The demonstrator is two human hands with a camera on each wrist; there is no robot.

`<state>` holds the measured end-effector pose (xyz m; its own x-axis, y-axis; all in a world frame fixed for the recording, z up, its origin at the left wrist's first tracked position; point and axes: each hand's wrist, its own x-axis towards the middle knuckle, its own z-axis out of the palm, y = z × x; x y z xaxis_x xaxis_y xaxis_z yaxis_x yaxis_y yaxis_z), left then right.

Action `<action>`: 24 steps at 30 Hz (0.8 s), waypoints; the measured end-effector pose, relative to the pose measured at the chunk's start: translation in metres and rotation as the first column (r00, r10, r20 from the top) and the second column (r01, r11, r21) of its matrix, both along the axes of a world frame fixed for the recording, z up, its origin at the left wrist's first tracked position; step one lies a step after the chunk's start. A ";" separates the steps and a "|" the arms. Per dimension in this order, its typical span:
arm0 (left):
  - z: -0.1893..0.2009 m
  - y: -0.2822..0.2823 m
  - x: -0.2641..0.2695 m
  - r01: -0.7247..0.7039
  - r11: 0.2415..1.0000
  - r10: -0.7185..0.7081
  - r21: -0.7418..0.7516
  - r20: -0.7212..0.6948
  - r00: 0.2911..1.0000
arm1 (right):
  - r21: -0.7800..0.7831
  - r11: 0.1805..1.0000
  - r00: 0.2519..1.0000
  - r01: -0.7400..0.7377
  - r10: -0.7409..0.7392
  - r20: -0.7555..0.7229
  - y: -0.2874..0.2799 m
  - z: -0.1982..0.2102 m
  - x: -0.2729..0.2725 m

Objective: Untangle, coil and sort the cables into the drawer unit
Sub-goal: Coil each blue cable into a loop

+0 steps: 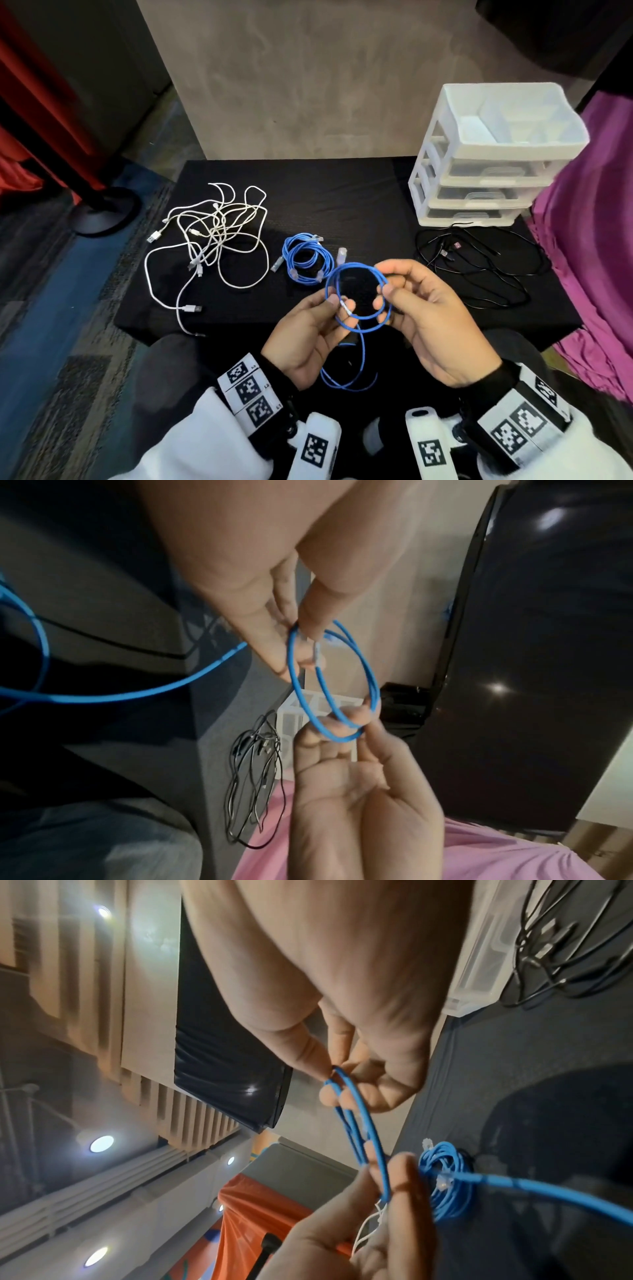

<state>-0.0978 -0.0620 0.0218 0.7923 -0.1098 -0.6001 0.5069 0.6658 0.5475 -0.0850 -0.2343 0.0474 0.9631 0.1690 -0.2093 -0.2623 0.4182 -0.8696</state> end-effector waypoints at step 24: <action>0.023 -0.001 -0.011 0.154 0.976 -0.187 0.152 0.240 0.953 | 0.017 0.997 0.990 -0.075 0.077 -0.117 -0.002 -0.016 -0.002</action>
<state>-0.1088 -0.0633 0.0449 0.8956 -0.1909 -0.4018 0.4412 0.4965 0.7476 -0.0871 -0.2359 0.0311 0.9161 0.2444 -0.3177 -0.3941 0.4041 -0.8255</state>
